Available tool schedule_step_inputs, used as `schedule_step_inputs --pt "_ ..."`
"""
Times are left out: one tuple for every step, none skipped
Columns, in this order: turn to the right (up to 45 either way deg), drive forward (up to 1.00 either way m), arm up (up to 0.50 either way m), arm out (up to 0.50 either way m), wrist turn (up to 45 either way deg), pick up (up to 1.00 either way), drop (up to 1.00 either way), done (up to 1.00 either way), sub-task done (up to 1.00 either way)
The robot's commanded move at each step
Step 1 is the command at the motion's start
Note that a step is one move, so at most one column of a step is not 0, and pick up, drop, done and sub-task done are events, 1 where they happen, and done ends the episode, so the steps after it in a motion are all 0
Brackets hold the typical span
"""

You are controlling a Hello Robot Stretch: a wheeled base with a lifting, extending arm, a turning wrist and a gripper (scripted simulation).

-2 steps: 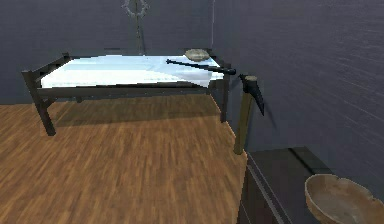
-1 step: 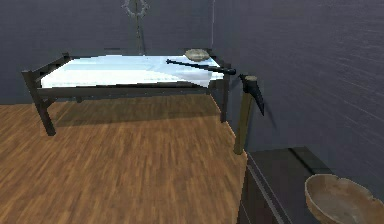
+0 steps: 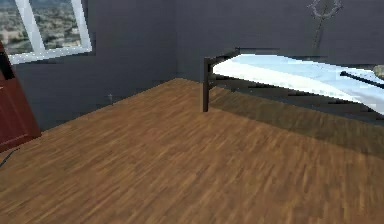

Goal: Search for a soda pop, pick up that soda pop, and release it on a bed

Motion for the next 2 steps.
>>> schedule_step_inputs --pt "0.0 0.3 0.0 0.0 0.0 0.0 0.0 0.0 0.0" --pt "30.0 0.0 0.0 0.0 0.0 0.0 0.0 0.0 0.0"
